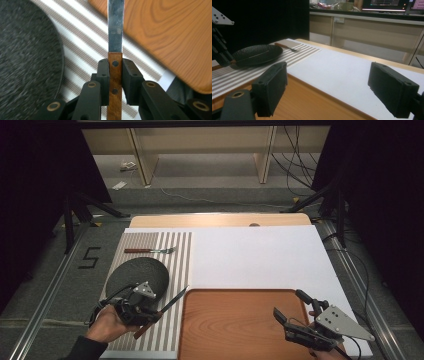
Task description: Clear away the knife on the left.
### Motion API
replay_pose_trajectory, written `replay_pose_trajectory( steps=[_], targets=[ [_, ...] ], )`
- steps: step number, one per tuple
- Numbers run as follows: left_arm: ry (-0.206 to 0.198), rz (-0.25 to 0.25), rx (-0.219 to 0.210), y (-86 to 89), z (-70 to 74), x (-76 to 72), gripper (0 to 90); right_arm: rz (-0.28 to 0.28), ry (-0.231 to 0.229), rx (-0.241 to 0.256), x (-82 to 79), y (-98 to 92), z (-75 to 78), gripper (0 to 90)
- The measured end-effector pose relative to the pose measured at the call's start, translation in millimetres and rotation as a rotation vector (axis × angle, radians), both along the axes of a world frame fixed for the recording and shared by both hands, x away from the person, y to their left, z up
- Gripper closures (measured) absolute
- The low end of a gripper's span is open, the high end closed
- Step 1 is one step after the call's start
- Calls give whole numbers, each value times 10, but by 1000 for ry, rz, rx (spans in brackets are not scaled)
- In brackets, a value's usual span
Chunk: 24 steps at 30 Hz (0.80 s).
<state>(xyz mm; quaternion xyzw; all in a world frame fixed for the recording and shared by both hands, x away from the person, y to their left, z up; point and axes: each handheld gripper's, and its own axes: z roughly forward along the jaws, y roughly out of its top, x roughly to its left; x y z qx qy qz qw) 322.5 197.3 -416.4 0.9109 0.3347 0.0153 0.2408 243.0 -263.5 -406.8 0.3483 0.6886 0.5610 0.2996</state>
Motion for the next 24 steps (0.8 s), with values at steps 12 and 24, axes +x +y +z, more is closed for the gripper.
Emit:
replay_pose_trajectory(
  steps=[12,24],
  targets=[
    [-32,-23,-91,-236,103,-73,770,-2,2,-1,0,-4,0,168],
    [2,-43,-99,-552,79,-93,770,-3,2,0,2,-4,-1,168]
  ],
)
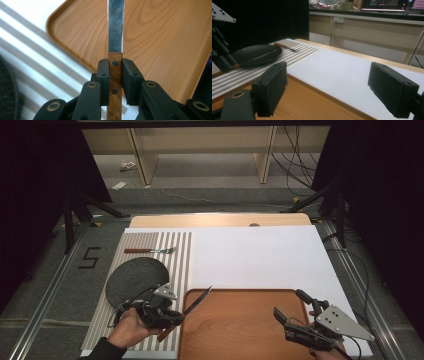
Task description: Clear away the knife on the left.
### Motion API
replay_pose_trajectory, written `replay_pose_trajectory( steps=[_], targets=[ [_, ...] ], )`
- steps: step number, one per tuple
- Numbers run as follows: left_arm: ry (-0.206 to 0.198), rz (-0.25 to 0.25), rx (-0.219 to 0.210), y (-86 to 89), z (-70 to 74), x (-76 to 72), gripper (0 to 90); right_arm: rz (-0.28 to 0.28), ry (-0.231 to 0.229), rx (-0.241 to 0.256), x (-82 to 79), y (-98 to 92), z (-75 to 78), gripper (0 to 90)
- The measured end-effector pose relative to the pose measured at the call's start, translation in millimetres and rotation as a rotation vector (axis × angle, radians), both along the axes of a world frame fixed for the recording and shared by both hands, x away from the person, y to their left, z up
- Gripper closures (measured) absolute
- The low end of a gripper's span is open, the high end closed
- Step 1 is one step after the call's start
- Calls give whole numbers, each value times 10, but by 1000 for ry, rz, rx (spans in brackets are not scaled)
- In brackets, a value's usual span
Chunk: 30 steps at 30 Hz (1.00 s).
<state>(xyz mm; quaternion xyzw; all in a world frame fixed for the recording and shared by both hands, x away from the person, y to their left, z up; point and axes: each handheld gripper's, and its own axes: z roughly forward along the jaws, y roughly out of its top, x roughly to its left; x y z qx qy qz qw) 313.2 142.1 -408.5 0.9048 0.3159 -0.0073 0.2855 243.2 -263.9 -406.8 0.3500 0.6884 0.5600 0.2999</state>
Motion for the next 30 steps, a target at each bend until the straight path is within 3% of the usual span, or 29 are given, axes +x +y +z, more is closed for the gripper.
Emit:
replay_pose_trajectory(
  steps=[4,19,20,22,30],
  targets=[
    [21,-4,-28,-94,-18,-22,770,0,0,0,-1,-1,0,168],
    [59,-34,-20,-342,-80,-83,770,-2,-1,-2,0,-1,-1,168],
    [99,-42,-46,-373,-104,-82,769,-1,0,-1,2,-2,-2,169],
    [117,-37,-62,-406,-130,-79,770,-1,-1,-1,2,-2,-2,168],
    [154,-56,-49,-519,-189,-82,770,0,0,-1,1,-1,-2,169]
  ],
)
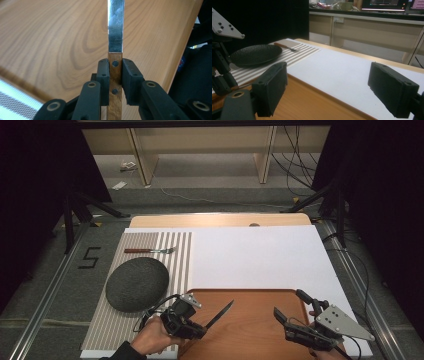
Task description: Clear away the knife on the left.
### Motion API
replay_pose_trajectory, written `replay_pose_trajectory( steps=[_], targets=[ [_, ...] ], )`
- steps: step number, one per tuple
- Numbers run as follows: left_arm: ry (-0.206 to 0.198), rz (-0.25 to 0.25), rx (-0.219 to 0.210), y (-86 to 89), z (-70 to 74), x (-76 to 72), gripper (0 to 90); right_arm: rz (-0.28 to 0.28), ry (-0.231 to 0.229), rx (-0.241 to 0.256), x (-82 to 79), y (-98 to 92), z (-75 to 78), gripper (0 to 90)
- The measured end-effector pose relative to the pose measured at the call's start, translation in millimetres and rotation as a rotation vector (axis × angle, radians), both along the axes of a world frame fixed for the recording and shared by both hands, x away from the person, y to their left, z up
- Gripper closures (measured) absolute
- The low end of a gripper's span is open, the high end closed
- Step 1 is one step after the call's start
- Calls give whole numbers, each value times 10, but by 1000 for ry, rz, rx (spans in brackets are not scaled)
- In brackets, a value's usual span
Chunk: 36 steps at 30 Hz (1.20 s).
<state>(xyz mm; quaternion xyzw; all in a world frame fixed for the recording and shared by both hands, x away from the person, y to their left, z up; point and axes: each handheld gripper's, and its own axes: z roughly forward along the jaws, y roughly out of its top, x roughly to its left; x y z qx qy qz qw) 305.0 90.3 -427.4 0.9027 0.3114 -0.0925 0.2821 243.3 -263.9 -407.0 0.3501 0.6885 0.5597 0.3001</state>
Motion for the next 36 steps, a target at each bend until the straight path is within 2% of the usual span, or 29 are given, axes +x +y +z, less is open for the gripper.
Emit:
replay_pose_trajectory(
  steps=[7,9,10,12,19,22,25,26,27,28,36],
  targets=[
    [16,-14,18,-82,-46,-12,769,-1,-1,1,0,-2,1,169],
    [27,-15,29,-105,-66,-13,770,-1,-1,0,-1,-2,1,169],
    [59,-6,34,-127,-97,-8,770,0,-1,1,-1,-1,1,169],
    [75,0,43,-144,-129,0,769,-1,-1,0,-1,-1,1,169],
    [102,10,58,-180,-193,18,770,0,-1,-1,0,-1,0,169],
    [118,-8,81,-247,-248,2,769,0,-4,-1,0,3,-1,169],
    [114,-15,104,-282,-274,-8,769,1,-4,-1,-1,2,0,170],
    [102,-19,140,-322,-301,-29,768,0,-2,-2,-1,1,0,169],
    [102,-19,140,-322,-301,-29,768,0,-2,-2,-1,1,0,169],
    [118,-26,139,-345,-327,-31,768,1,-3,-2,-1,1,0,170],
    [105,-3,144,-361,-328,-20,756,2,-3,-1,-3,2,1,170]
  ],
)
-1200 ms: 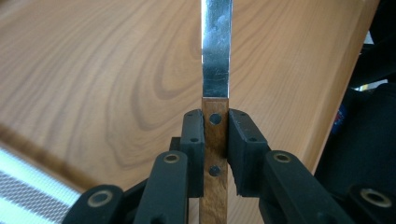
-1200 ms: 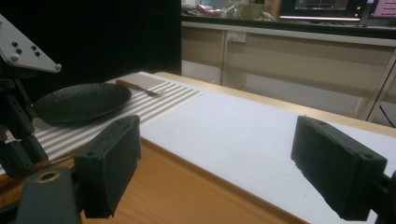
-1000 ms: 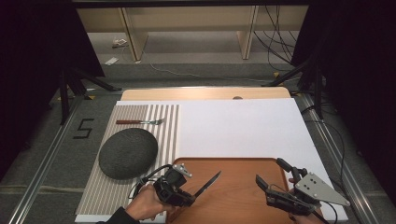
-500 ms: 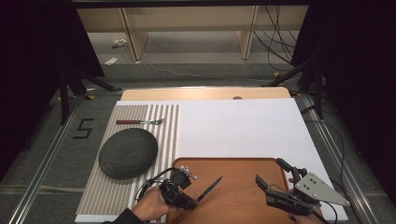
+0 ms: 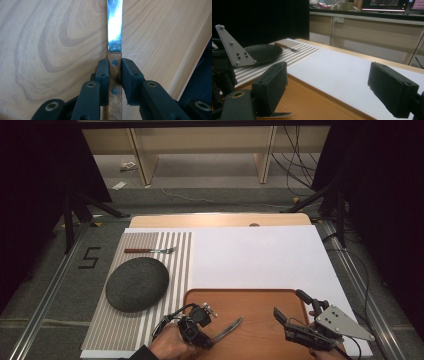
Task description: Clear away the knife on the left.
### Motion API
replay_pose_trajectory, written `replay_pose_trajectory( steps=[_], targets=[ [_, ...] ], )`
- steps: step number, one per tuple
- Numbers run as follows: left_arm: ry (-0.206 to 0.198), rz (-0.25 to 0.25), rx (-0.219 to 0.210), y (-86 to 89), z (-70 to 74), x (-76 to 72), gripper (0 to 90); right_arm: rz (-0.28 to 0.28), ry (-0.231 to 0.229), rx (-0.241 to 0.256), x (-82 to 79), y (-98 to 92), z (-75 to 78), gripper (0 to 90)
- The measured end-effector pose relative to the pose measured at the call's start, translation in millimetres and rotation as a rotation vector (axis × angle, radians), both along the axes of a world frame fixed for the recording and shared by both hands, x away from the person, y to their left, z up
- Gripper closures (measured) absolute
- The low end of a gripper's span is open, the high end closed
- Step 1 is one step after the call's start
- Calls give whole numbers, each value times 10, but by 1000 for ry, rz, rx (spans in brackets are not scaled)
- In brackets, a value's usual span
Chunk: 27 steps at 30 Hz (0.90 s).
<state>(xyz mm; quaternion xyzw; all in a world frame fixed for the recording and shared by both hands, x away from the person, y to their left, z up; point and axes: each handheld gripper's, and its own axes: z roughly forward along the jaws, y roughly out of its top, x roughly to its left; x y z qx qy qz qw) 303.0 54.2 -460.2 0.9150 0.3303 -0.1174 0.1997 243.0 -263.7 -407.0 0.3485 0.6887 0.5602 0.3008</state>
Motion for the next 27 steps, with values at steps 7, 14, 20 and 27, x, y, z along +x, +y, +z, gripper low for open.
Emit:
replay_pose_trajectory(
  steps=[7,14,20,27],
  targets=[
    [-127,-2,-46,-8,190,-55,435,2,-1,0,2,1,0,170],
    [-230,-40,-55,-62,287,-123,299,4,-1,-1,3,4,-2,170],
    [-277,-131,-36,-174,263,-198,564,4,1,-1,4,6,-4,170],
    [-274,-183,4,-291,175,-215,776,7,0,-1,1,7,-2,170]
  ],
)
